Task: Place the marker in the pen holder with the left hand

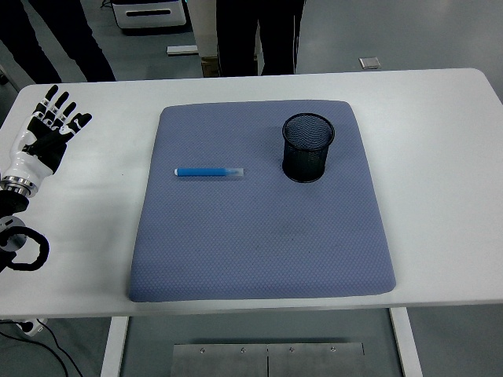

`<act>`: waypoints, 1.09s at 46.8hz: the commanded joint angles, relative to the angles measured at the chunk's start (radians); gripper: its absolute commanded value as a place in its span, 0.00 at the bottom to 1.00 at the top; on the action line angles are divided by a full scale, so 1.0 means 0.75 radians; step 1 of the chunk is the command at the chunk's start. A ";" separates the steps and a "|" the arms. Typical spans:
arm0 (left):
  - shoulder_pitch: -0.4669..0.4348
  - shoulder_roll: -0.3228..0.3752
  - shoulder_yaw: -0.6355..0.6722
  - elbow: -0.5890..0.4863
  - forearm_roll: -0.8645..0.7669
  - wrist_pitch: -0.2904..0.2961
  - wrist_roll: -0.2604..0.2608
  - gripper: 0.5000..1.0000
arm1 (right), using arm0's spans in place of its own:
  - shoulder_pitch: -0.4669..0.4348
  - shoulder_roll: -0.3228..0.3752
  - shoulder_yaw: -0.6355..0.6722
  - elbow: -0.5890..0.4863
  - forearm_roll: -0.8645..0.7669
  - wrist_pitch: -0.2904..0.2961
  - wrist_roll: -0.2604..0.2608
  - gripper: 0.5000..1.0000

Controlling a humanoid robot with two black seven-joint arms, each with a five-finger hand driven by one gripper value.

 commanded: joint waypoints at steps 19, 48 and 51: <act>0.012 -0.005 -0.001 0.004 -0.002 -0.106 0.000 1.00 | 0.001 0.000 0.000 0.000 0.000 0.000 0.000 1.00; -0.076 0.046 0.013 0.006 0.229 0.066 0.088 1.00 | 0.001 0.000 0.000 0.000 0.000 0.000 0.000 1.00; -0.088 0.048 0.015 -0.006 0.242 0.064 0.090 1.00 | 0.001 0.000 0.000 0.000 0.000 0.000 0.000 1.00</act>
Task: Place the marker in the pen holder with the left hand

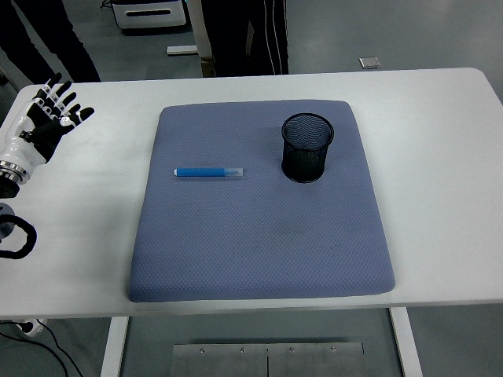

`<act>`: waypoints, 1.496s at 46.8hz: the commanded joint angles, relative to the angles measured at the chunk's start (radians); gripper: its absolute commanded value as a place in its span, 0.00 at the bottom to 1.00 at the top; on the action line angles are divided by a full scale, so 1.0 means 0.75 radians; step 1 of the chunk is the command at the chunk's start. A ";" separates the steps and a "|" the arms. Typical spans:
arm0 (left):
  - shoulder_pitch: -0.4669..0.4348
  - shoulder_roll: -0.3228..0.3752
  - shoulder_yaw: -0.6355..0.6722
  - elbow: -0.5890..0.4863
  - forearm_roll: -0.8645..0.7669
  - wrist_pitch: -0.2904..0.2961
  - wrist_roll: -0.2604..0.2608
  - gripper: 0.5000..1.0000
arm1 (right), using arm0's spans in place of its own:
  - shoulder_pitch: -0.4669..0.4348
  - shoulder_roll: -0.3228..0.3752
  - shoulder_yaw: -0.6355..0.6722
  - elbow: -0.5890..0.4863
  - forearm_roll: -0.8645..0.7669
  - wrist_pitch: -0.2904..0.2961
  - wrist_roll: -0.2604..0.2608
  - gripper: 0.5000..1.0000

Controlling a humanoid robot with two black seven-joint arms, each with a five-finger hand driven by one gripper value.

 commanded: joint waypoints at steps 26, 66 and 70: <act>-0.649 -0.124 0.952 -0.165 0.121 -0.010 -0.003 1.00 | 0.001 0.000 0.000 0.000 0.000 0.000 0.000 1.00; -0.942 -0.468 1.595 -0.165 0.322 -0.012 0.015 1.00 | 0.001 0.000 0.000 0.000 0.000 0.000 0.000 1.00; -0.944 -0.474 1.664 -0.159 0.322 0.000 0.111 1.00 | 0.001 0.000 0.000 0.000 0.000 0.000 0.000 1.00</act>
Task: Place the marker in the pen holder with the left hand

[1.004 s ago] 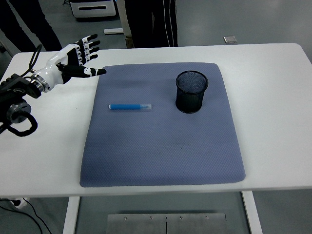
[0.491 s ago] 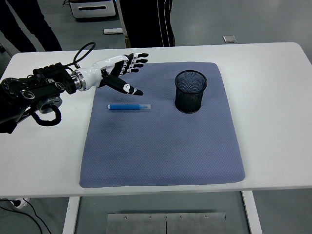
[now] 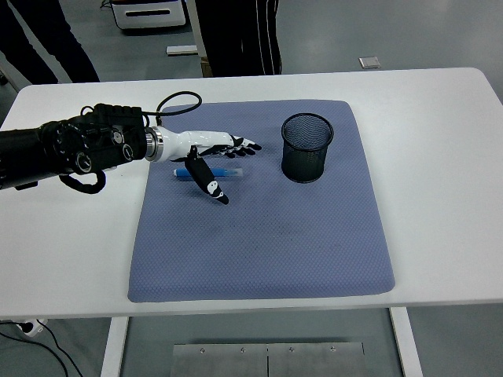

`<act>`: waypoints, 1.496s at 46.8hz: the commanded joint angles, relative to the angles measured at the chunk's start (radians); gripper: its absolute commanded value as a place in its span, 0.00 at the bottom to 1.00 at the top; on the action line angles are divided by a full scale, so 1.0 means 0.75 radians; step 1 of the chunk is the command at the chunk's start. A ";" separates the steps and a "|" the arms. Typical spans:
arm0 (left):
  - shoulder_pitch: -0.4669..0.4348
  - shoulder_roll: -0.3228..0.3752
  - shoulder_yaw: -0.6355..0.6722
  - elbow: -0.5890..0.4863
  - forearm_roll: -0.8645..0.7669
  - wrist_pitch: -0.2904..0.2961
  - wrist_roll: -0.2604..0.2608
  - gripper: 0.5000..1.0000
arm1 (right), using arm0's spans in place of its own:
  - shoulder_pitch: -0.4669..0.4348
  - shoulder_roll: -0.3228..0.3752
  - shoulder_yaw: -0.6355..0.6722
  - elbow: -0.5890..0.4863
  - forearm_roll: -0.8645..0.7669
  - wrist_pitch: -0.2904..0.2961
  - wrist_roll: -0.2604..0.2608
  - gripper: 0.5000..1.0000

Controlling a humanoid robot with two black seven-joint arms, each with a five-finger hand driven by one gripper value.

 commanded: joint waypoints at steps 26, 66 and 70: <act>-0.022 -0.033 0.047 0.051 0.000 0.102 0.157 1.00 | 0.001 0.000 0.000 0.000 0.000 0.000 0.000 1.00; -0.055 -0.060 0.045 0.057 0.332 0.098 0.159 0.89 | 0.001 0.000 0.000 0.000 0.000 0.000 0.000 1.00; -0.052 -0.060 0.047 0.059 0.334 0.098 0.159 0.85 | -0.001 0.000 0.000 0.000 0.000 0.000 0.000 1.00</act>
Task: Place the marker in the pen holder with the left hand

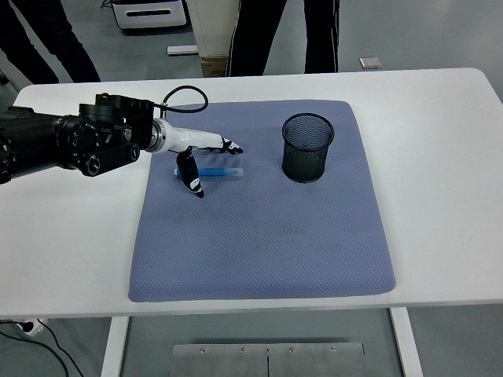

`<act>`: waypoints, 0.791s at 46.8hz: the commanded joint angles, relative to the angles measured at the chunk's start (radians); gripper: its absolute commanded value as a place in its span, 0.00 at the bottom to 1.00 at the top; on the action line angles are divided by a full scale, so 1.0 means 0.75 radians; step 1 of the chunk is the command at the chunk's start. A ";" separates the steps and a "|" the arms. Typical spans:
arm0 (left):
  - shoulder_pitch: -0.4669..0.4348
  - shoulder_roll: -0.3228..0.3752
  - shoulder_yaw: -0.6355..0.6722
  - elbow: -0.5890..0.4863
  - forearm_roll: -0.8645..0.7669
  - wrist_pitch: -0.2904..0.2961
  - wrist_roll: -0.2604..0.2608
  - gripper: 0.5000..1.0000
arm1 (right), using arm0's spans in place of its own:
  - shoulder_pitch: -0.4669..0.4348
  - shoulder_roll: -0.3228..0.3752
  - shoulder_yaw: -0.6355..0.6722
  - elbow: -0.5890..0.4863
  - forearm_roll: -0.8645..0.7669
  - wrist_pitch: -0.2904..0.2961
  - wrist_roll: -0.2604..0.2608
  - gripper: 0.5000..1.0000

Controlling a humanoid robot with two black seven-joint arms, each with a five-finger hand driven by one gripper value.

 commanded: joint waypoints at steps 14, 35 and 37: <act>0.002 -0.002 0.006 0.006 0.002 0.000 0.002 0.66 | 0.001 0.000 0.000 0.000 0.000 0.000 0.000 1.00; 0.002 -0.016 0.004 0.018 0.060 0.002 0.002 0.44 | 0.001 0.000 0.000 0.000 0.000 0.000 0.000 1.00; 0.002 -0.016 0.004 0.018 0.060 0.002 0.002 0.44 | -0.001 0.000 0.000 0.000 0.000 0.000 0.000 1.00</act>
